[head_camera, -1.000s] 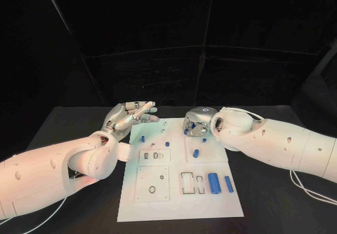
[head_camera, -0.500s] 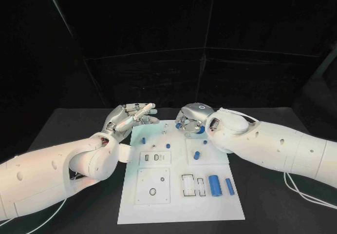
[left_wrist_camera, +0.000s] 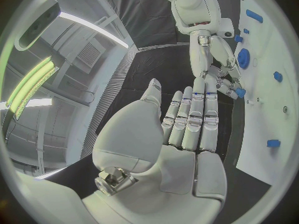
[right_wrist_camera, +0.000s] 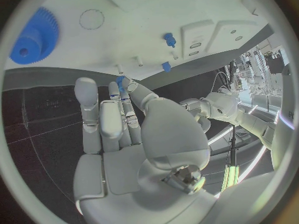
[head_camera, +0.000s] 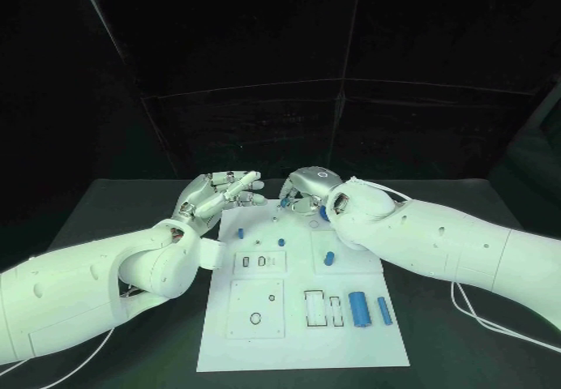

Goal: Assemble the parts on the task board

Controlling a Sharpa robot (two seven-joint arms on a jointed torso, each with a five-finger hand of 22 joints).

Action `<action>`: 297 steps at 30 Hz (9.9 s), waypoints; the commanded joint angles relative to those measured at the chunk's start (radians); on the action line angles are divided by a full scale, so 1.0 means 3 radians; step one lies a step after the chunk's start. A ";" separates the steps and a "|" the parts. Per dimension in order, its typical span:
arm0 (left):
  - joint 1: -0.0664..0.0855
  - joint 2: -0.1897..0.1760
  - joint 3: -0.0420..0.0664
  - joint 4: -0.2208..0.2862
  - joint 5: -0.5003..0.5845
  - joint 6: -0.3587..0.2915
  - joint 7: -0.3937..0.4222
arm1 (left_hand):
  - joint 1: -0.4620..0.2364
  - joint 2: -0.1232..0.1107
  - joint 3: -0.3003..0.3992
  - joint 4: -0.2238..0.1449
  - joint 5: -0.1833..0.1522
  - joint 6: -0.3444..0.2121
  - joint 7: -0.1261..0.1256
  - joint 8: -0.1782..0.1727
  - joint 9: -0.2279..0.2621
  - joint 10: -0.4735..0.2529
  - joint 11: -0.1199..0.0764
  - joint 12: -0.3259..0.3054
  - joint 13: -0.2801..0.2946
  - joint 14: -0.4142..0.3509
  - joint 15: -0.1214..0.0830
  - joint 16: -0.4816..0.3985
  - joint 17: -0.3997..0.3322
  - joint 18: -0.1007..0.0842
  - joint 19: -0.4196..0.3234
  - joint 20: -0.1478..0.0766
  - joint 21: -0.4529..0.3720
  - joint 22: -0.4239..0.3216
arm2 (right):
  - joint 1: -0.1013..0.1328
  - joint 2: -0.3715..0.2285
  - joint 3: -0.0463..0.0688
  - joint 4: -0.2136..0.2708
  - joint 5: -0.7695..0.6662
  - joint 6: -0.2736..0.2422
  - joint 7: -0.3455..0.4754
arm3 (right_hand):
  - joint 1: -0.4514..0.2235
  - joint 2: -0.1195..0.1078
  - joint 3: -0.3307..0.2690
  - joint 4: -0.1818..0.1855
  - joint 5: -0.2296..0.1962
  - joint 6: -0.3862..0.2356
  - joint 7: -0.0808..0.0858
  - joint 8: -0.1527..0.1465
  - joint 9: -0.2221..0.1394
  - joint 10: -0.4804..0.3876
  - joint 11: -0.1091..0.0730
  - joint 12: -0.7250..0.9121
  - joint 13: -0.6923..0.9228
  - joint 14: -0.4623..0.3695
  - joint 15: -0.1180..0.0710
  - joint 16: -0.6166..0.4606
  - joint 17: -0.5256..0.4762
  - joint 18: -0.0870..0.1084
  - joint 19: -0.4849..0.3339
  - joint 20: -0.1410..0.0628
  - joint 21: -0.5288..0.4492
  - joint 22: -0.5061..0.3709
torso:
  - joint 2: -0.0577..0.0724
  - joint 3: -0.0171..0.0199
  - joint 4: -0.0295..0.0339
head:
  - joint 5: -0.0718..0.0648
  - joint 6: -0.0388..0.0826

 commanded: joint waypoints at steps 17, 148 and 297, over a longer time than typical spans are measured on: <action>0.0012 0.0000 0.0004 0.0024 -0.0005 0.0070 0.0010 | 0.0012 0.0041 -0.0001 -0.0030 0.0016 0.0021 0.0001 -0.0010 -0.0004 0.0018 -0.0002 -0.0013 0.0002 0.0026 -0.0005 -0.0026 0.0009 0.0022 0.0023 -0.0008 -0.0017 -0.0008 | 0.0007 0.0249 0.0001 -0.0309 -0.0033 0.0251 -0.0046 | -0.0051 -0.0055 0.0034 0.0037 -0.0042 0.0010 0.0019 -0.0008 -0.0007 -0.0010 0.0024 -0.0020 -0.0005 0.0108 0.0013 0.0029 0.0009 -0.0039 -0.0006 0.0015 0.0037 0.0018 | 0.0013 -0.0002 -0.0002 | 0.0020 -0.0026; 0.0020 0.0001 0.0003 -0.0104 -0.0005 0.0169 -0.0030 | 0.0038 0.0081 0.0023 -0.0061 0.0017 0.0032 -0.0006 -0.0018 -0.0004 0.0031 -0.0006 -0.0028 0.0001 0.0027 -0.0007 -0.0044 0.0032 0.0022 0.0036 -0.0009 -0.0035 -0.0023 | 0.0024 -0.0626 0.0003 0.0276 0.0526 0.0679 -0.0662 | 0.0447 -0.0175 -0.1258 0.1072 0.0007 -0.0681 0.0018 0.0237 -0.0003 0.1008 -0.0009 0.4802 0.4758 0.0315 0.0018 0.1076 0.1449 -0.0331 0.0637 0.0040 0.1186 0.1809 | -0.0010 0.0000 -0.0076 | 0.0032 -0.0056; 0.0024 0.0025 0.0003 -0.0240 -0.0005 0.0178 -0.0021 | 0.0064 0.0106 0.0040 -0.0093 0.0017 0.0043 -0.0013 -0.0024 -0.0004 0.0047 -0.0011 -0.0041 0.0000 0.0031 -0.0010 -0.0058 0.0054 0.0022 0.0050 -0.0012 -0.0050 -0.0035 | -0.0028 -0.1415 -0.0029 0.0652 0.1737 0.0033 0.0691 | 0.0480 -0.0249 -0.1138 0.0909 0.0215 -0.0528 0.0012 0.0022 -0.0004 0.0828 -0.0017 0.4566 0.4575 0.0305 0.0025 0.1063 0.1423 -0.0339 0.0634 0.0059 0.1198 0.1861 | -0.0027 0.0033 -0.0149 | 0.0003 -0.0011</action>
